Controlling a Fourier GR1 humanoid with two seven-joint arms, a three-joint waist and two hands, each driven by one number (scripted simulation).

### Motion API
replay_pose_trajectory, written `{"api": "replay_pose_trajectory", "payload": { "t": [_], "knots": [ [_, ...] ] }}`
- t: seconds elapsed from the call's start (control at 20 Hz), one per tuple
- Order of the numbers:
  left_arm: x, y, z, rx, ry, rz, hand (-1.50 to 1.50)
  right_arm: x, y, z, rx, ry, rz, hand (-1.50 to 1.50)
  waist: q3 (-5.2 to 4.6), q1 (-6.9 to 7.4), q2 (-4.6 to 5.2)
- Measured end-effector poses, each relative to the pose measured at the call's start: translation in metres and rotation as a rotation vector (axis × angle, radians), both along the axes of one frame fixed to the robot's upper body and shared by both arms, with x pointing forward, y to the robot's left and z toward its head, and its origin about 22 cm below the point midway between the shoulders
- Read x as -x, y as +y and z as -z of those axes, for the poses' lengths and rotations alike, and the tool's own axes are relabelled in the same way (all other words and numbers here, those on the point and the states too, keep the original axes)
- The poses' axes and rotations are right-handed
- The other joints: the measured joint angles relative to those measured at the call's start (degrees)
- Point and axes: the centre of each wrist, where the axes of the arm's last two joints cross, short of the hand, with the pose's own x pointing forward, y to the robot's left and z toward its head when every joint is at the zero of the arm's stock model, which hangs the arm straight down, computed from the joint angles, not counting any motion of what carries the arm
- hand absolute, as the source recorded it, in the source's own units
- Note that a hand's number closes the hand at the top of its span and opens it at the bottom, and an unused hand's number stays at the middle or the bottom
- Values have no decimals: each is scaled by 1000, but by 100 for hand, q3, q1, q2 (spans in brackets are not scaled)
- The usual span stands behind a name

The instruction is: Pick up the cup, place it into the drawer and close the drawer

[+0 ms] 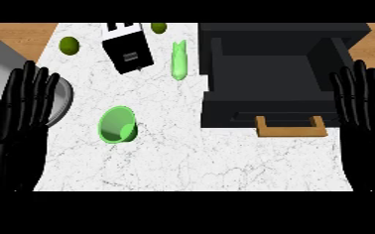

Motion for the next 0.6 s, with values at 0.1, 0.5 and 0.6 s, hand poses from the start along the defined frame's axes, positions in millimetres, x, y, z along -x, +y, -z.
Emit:
{"api": "replay_pose_trajectory", "payload": {
  "t": [0.1, 0.5, 0.6],
  "knots": [
    [-5, 6, 2, 0, -1, 56, -150, -2, -1, -3, 2, -2, -7, -150, 12, 7, -7],
    [-19, 28, 15, 113, 150, 392, -150, -7, 0, 1, 46, 70, -120, -150, 24, 13, 5],
    [-26, 39, 24, 152, 192, 422, -150, -9, -3, 1, 52, 95, -142, -150, 26, 9, 2]
  ]
}}
